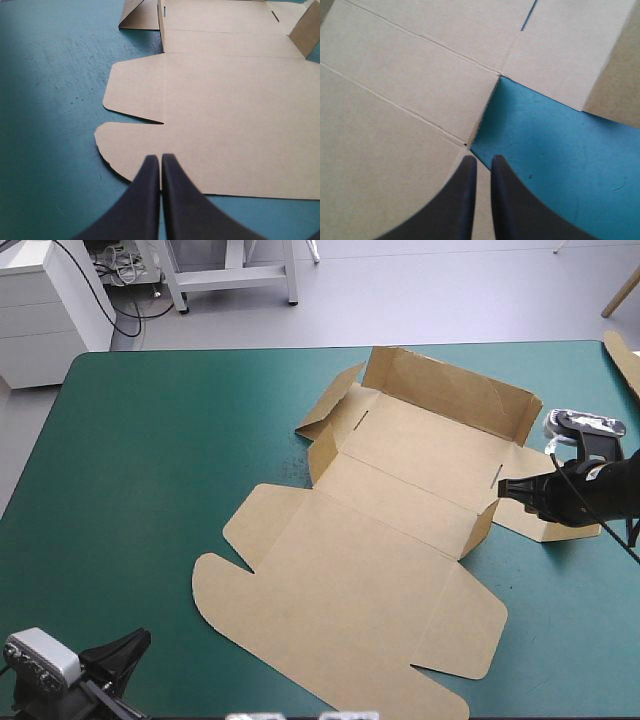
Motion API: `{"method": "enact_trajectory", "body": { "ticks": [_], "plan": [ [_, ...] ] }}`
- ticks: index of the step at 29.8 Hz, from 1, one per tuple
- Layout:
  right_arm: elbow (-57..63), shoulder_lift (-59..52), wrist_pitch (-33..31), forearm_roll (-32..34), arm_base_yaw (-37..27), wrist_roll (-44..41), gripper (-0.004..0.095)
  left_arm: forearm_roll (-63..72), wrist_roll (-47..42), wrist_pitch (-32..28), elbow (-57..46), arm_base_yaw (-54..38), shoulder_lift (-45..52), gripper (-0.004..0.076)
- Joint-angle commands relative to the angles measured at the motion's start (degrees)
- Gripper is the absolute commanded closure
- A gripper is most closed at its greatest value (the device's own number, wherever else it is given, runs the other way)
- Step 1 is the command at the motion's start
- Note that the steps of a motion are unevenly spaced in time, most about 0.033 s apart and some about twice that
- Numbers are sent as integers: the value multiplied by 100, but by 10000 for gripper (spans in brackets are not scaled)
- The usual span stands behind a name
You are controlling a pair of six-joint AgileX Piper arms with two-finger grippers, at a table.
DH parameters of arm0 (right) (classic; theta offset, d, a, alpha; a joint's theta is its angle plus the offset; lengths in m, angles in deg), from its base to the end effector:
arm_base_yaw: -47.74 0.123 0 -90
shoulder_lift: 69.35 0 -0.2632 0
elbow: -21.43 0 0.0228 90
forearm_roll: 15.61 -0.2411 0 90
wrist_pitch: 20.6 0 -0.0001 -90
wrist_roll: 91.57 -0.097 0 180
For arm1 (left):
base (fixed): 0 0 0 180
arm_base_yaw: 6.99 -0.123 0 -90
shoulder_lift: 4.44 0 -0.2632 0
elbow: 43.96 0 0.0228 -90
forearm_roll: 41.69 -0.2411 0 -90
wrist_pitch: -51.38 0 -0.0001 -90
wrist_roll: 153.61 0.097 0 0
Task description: Fold the box
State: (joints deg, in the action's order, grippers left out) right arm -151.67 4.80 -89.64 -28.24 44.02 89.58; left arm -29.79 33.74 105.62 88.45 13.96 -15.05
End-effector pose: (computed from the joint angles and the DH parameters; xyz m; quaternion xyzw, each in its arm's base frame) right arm 0.2115 0.0061 0.3543 0.0330 0.9598 0.0984 0.2609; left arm 0.0156 -0.0234 0.2822 0.1986 0.8025 -0.1683 0.5369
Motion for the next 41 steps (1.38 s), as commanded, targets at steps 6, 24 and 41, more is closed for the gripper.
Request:
{"method": "enact_trajectory", "body": {
  "ticks": [6,24,41],
  "plan": [
    [-183,-74,202,-382,1,-57,353,98,-1,-384,98,35,-99,731],
    [154,849,202,-537,1,-492,433,98,32,-409,89,35,-99,731],
    [265,1295,857,156,584,-1263,442,98,45,-419,89,35,-99,731]
  ]
}}
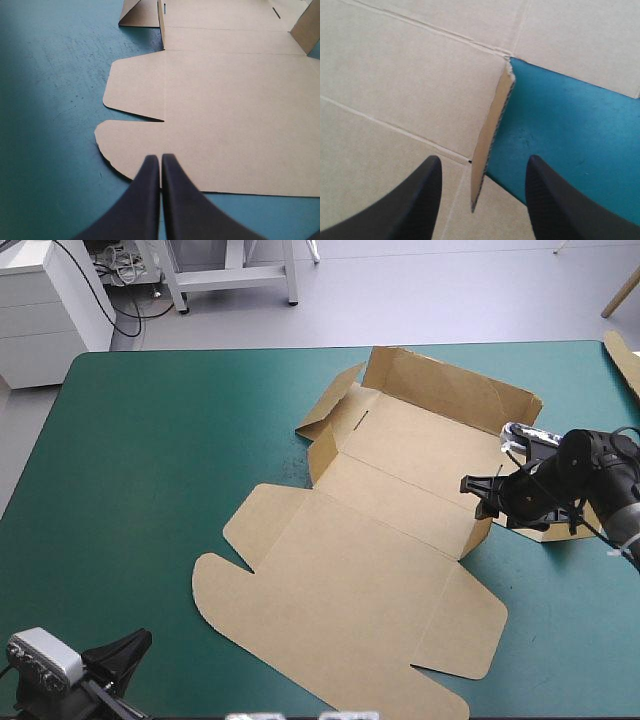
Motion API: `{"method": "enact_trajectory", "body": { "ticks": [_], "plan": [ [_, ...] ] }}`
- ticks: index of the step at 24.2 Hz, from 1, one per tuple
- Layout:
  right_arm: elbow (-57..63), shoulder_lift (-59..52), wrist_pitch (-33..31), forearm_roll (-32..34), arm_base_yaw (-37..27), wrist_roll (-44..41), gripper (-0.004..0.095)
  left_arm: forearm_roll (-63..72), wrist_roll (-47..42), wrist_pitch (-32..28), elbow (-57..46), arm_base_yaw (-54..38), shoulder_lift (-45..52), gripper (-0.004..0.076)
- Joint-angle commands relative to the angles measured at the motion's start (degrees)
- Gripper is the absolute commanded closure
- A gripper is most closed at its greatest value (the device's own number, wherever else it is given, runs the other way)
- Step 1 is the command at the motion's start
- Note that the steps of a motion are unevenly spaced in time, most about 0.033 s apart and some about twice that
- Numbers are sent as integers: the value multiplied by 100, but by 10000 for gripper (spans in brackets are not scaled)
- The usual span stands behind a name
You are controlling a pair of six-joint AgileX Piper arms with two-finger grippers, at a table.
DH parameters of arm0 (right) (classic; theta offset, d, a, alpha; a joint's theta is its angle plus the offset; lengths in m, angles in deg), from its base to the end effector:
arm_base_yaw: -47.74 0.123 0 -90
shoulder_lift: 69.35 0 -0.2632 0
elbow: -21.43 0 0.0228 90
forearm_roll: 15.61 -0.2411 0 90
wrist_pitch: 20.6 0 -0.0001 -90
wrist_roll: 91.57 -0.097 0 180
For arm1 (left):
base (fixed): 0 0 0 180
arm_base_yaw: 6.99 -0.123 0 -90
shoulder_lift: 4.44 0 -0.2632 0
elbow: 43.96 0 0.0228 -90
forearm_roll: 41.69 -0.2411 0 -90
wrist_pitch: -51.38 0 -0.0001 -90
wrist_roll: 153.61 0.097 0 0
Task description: Fold the box
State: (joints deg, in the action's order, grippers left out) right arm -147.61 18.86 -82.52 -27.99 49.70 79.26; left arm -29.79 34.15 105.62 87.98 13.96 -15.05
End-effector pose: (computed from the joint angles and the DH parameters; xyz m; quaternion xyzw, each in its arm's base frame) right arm 0.2643 0.0274 0.2803 0.0960 0.9766 0.1175 0.1526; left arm 0.0164 -0.0237 0.2799 0.2016 0.8041 -0.1660 0.5341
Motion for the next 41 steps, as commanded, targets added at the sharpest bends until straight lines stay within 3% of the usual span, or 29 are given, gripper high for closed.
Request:
{"method": "enact_trajectory", "body": {
  "ticks": [1,10,16,28,33,38,41],
  "plan": [
    [-141,-86,157,105,26,-230,442,98,5,-419,136,35,-99,731],
    [-84,349,207,103,53,-426,443,75,68,-430,136,35,-99,731],
    [248,349,1099,148,349,-589,443,75,102,-438,132,35,-99,731],
    [275,626,926,206,393,-828,452,75,110,-438,132,35,-99,731],
    [275,639,913,232,393,-828,593,75,110,-438,132,35,-99,731],
    [275,639,913,376,393,-727,932,75,220,-475,123,35,-99,731],
    [275,639,906,489,393,-635,923,75,220,-475,123,35,-99,731]
  ]
}}
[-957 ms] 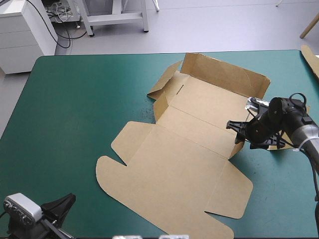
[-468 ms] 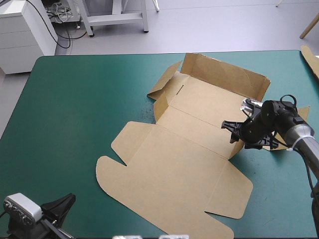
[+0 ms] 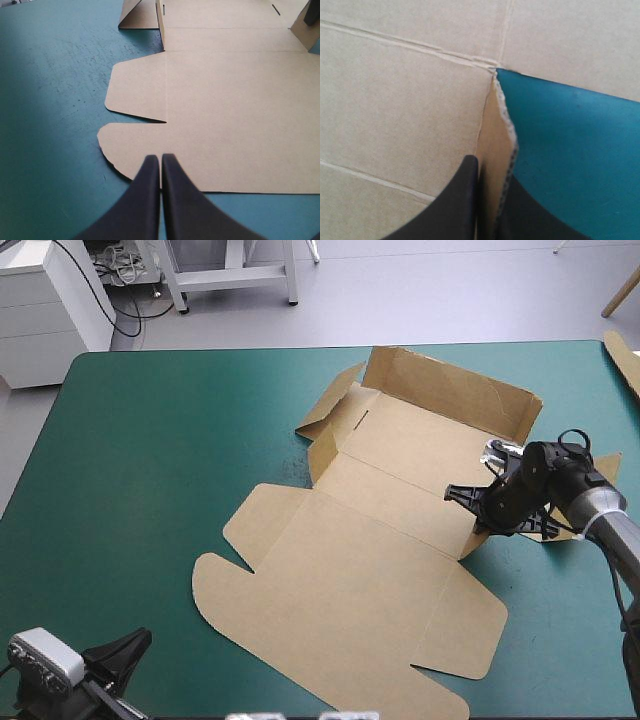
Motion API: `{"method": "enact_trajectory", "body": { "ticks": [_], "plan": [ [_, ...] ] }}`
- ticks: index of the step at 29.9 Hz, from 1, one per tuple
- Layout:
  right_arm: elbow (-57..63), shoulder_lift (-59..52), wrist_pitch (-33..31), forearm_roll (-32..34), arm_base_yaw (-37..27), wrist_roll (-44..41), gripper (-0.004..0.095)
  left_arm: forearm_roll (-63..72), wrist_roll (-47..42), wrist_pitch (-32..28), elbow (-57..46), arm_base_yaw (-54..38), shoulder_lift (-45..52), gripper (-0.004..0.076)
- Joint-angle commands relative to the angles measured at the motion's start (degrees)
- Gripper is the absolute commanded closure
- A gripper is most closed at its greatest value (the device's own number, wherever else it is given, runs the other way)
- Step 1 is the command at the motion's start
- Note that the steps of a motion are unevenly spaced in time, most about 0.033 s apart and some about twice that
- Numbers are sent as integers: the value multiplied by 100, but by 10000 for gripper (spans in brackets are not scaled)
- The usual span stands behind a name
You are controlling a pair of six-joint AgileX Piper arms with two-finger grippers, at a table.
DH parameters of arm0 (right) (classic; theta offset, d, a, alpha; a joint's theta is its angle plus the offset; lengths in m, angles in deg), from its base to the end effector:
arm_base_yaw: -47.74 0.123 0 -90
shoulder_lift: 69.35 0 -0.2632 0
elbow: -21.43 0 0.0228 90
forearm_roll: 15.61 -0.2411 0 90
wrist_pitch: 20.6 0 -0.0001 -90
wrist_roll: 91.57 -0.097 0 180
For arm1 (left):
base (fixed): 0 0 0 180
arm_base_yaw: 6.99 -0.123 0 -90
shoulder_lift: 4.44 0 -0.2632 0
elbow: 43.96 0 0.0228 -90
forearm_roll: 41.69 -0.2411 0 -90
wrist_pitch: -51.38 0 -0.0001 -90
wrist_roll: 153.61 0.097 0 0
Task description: Fold the box
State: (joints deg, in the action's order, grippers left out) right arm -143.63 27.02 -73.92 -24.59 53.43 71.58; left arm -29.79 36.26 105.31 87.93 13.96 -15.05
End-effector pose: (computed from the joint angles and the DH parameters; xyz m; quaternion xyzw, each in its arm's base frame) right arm 0.2854 0.0407 0.2255 0.1338 0.9796 0.0932 0.1174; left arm 0.0167 -0.0237 0.2801 0.2158 0.7991 -0.1563 0.5389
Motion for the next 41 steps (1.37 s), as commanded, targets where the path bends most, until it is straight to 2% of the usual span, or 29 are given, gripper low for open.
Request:
{"method": "enact_trajectory", "body": {
  "ticks": [1,8,13,16,21,26,31,41],
  "plan": [
    [-123,-178,40,176,20,141,924,75,8,-443,128,35,-99,731],
    [-182,-166,-11,588,20,591,924,75,8,-443,128,35,-99,731],
    [-711,139,-454,959,20,1277,924,75,8,-443,128,35,-99,731],
    [-1286,462,-689,969,20,1837,924,75,8,-443,128,35,-99,731],
    [-2343,1203,-1374,1209,20,2701,924,75,8,-443,128,35,-99,731],
    [-3244,1761,-1369,1094,20,3508,924,75,8,-443,128,35,-99,731],
    [-3757,2192,-1369,1070,96,3945,924,75,8,-443,128,35,-99,731],
    [-4175,2376,-1369,1128,1056,5311,930,75,8,-455,124,35,-99,731]
  ]
}}
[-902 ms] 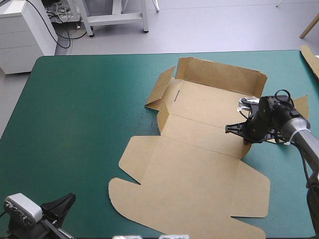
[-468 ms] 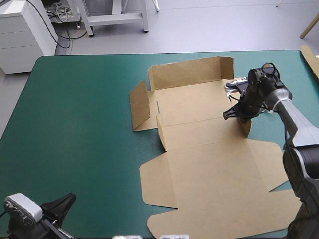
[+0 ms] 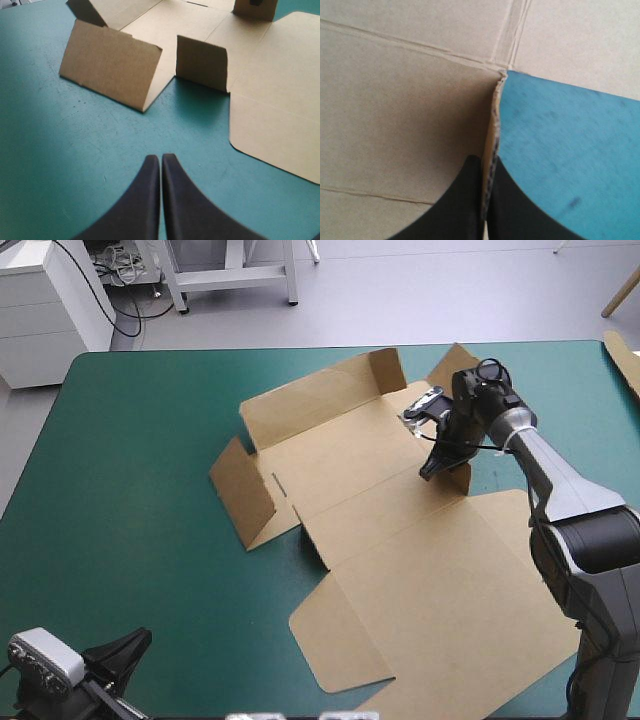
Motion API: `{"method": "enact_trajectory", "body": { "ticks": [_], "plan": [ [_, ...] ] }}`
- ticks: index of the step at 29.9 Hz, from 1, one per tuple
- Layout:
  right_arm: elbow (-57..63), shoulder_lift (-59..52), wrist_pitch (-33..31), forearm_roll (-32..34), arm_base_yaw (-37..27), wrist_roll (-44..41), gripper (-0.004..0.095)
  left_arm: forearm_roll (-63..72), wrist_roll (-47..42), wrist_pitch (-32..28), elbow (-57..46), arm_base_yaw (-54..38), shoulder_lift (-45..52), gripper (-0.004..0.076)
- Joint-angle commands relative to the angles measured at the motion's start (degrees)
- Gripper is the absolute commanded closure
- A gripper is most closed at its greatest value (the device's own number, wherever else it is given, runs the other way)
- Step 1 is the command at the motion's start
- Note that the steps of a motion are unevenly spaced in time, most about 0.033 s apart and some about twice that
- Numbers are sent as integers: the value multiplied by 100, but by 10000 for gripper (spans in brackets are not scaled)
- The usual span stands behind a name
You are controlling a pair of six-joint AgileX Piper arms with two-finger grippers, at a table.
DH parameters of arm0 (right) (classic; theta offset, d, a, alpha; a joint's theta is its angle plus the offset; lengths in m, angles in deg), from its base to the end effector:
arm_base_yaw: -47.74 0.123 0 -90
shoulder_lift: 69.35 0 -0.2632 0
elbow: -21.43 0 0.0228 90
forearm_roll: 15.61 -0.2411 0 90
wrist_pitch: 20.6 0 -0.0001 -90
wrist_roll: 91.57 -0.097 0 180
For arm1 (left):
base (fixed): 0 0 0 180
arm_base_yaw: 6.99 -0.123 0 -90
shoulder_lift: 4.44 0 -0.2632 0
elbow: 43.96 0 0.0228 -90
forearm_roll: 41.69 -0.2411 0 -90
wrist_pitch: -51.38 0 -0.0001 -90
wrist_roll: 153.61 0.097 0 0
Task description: Fold the box
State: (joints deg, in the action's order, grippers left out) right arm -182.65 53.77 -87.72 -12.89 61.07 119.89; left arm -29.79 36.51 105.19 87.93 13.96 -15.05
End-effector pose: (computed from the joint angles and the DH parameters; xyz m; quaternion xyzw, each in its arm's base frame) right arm 0.3986 0.0901 0.2340 -0.3841 0.9151 -0.0415 0.1153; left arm 0.0168 -0.0237 0.2803 0.2173 0.7981 -0.1552 0.5401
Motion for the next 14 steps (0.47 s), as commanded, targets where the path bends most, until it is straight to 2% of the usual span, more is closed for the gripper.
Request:
{"method": "enact_trajectory", "body": {
  "ticks": [1,14],
  "plan": [
    [-330,-299,11,-42,432,603,929,75,-17,-443,124,35,-99,731],
    [-831,-290,11,-42,1759,2404,930,85,-17,-443,124,35,-99,731]
  ]
}}
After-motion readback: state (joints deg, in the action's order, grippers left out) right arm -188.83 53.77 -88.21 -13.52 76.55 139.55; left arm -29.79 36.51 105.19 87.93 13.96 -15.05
